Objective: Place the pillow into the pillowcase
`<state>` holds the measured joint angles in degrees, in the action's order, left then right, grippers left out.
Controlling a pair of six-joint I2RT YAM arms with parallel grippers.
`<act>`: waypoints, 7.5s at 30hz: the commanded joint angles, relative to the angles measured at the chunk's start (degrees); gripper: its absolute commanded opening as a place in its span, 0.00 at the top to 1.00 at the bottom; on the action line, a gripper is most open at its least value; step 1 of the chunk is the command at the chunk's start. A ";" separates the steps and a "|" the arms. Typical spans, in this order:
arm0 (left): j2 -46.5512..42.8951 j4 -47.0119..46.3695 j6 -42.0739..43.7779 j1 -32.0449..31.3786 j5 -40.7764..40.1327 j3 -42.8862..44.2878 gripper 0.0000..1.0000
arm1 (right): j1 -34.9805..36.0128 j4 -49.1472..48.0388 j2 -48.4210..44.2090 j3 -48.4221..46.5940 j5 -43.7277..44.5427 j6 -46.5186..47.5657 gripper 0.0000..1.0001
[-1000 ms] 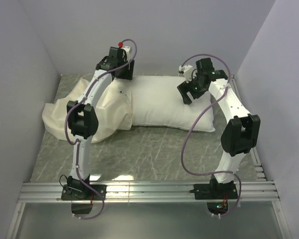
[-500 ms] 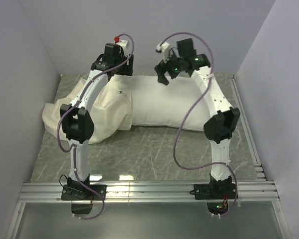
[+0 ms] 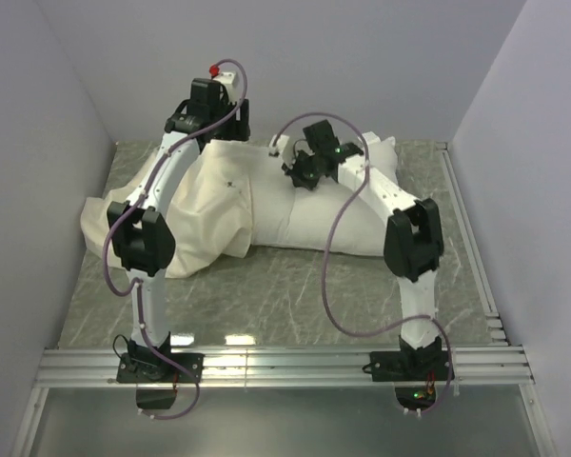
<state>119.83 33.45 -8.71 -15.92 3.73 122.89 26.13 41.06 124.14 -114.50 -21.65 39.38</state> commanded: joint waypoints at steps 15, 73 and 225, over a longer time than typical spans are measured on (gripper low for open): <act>-2.68 8.65 2.20 -0.25 -3.19 -0.64 0.36 | 9.90 -25.84 -20.51 34.69 18.39 8.78 1.00; -11.71 -6.29 -0.52 -8.51 12.52 -9.15 1.00 | 13.77 -42.11 -37.04 49.99 21.83 13.62 1.00; -64.81 -9.90 -16.69 4.32 3.83 -76.13 0.00 | 40.05 -56.78 -29.33 62.64 65.93 9.40 0.14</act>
<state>56.27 24.73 -24.40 -12.12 6.22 47.57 66.08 -13.82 91.29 -51.22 37.58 47.55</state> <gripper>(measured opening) 0.994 0.853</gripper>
